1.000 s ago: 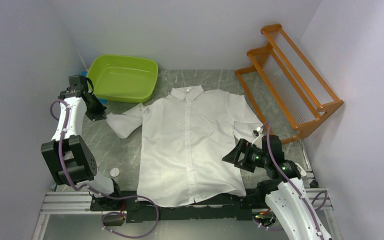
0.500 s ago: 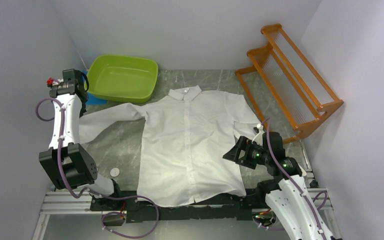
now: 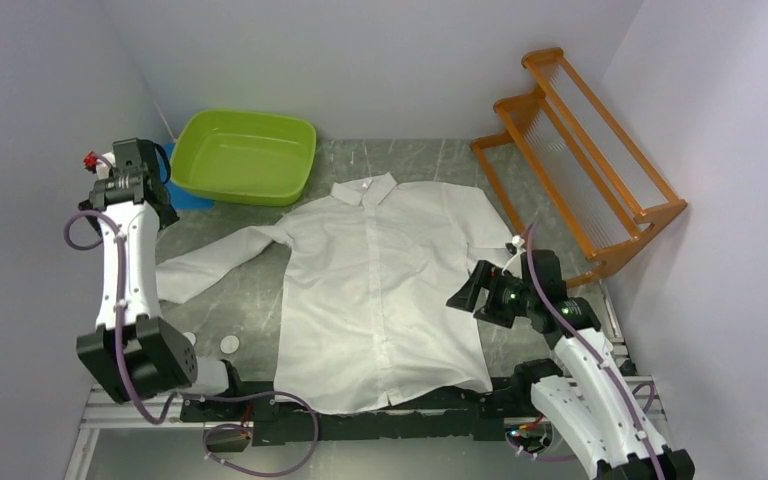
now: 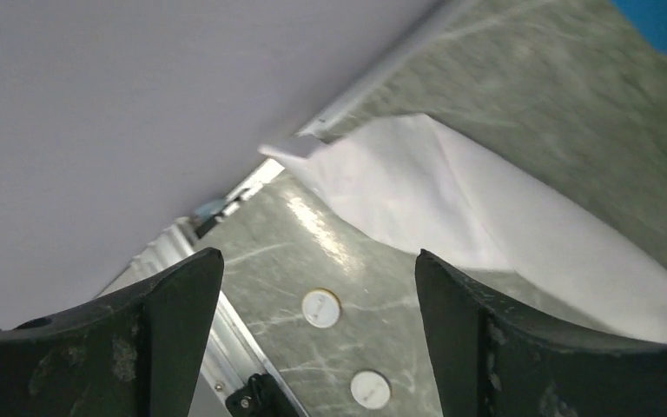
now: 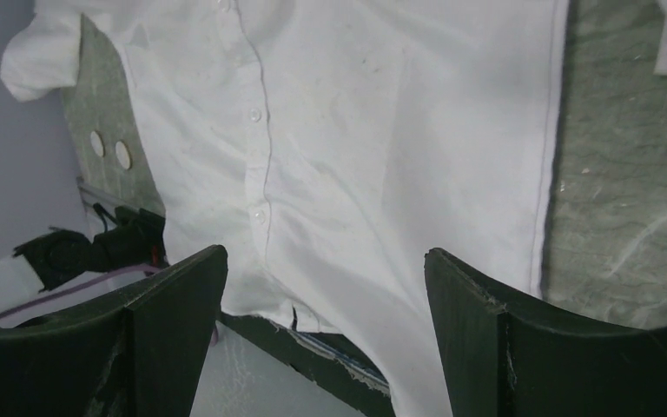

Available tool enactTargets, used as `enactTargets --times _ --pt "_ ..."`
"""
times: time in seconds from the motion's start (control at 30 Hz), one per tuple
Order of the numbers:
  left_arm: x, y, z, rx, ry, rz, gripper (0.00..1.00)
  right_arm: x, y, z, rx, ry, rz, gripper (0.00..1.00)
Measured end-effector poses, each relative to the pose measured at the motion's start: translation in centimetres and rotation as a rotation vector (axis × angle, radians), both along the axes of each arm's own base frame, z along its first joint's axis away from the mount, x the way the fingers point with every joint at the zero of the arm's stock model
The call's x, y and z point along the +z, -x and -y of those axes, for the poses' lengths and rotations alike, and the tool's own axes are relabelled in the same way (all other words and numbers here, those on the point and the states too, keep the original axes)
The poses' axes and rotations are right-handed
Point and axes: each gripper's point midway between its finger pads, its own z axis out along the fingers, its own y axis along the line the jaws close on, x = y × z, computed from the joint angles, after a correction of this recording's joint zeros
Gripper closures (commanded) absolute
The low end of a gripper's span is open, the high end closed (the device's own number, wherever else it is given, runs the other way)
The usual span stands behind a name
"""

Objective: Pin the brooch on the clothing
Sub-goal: Flatten out the clothes at the center of the board.

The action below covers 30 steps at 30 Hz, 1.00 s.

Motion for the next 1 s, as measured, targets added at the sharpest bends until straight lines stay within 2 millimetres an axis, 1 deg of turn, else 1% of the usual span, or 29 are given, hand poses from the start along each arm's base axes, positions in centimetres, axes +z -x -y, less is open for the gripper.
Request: enactTargets --times 0.07,0.17,0.23,0.3,0.33,0.47,0.57,0.63,0.67,0.73,0.9,1.0 --pt "-0.1 -0.4 1.4 -0.076 0.057 0.058 0.06 -0.2 -0.7 0.3 -0.017 0.025 -0.013 0.12" --pt "-0.6 -0.7 4.1 -0.206 0.163 0.134 0.06 -0.4 -2.2 1.0 -0.052 0.079 -0.027 0.12" --pt "-1.0 -1.0 6.0 -0.284 0.234 0.178 0.06 -0.8 -3.4 1.8 -0.087 0.137 -0.036 0.12" --pt "-1.6 -1.3 8.2 -0.361 0.323 0.220 0.06 -1.0 -4.5 2.8 -0.129 0.200 -0.035 0.11" --pt "-1.8 -1.4 8.9 -0.384 0.351 0.227 0.06 -1.0 -5.1 3.4 -0.155 0.233 -0.033 0.11" --pt "-3.6 -2.2 13.7 -0.525 0.515 0.281 0.06 -1.6 -7.0 6.3 -0.270 0.371 -0.026 0.11" --pt "-4.9 -1.9 18.5 -0.645 0.611 0.272 0.06 -2.4 -7.6 8.0 -0.331 0.440 -0.048 0.12" --pt "-5.4 -1.7 21.3 -0.712 0.656 0.265 0.06 -2.9 -7.8 8.9 -0.359 0.465 -0.067 0.15" --pt "-5.7 -1.5 23.0 -0.752 0.685 0.261 0.06 -3.1 -7.9 9.2 -0.371 0.472 -0.075 0.16" --pt "-6.2 -1.1 25.5 -0.804 0.728 0.255 0.06 -3.6 -8.2 9.9 -0.394 0.478 -0.088 0.19" --pt "-7.2 -0.1 29.8 -0.879 0.791 0.223 0.06 -5.5 -8.7 11.4 -0.441 0.484 -0.135 0.27" --pt "-7.6 0.3 32.2 -0.930 0.807 0.199 0.06 -6.5 -8.9 11.9 -0.450 0.488 -0.167 0.34"
